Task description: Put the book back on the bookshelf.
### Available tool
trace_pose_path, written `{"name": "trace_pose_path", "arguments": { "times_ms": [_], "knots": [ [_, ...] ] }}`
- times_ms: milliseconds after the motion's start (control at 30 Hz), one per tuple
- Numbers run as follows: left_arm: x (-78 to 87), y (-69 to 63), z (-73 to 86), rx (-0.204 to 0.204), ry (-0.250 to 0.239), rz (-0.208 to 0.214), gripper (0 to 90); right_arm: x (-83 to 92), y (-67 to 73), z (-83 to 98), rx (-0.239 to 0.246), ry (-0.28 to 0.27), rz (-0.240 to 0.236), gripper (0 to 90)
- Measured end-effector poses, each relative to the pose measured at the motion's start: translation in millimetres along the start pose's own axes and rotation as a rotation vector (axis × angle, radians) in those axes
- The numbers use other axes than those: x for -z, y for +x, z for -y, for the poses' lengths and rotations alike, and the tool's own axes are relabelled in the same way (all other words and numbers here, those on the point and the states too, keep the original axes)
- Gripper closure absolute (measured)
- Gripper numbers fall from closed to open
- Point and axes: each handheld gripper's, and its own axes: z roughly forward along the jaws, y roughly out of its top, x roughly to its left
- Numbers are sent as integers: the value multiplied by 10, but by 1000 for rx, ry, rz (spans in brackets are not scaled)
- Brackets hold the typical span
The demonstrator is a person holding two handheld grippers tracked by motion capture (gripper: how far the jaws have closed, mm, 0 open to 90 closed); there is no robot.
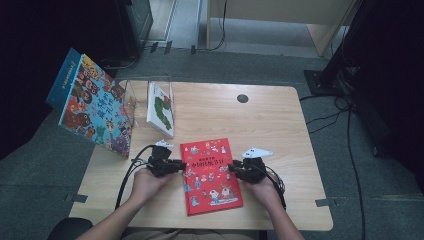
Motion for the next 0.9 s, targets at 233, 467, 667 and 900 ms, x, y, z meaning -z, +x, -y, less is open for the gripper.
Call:
{"name": "trace_pose_path", "arguments": {
  "times_ms": [233,467,667,900],
  "knots": [
    [-37,16,-46,30,-21,-7,730,-6,31,-10,17,-18,63,814],
    [-111,21,-139,29,-15,19,741,-158,197,-48,68,-53,-8,874],
    [-43,88,-138,37,-31,23,769,-224,305,-59,63,-83,48,900],
    [-27,50,-89,33,-12,34,833,-50,103,7,6,-71,159,900]
  ]
}}
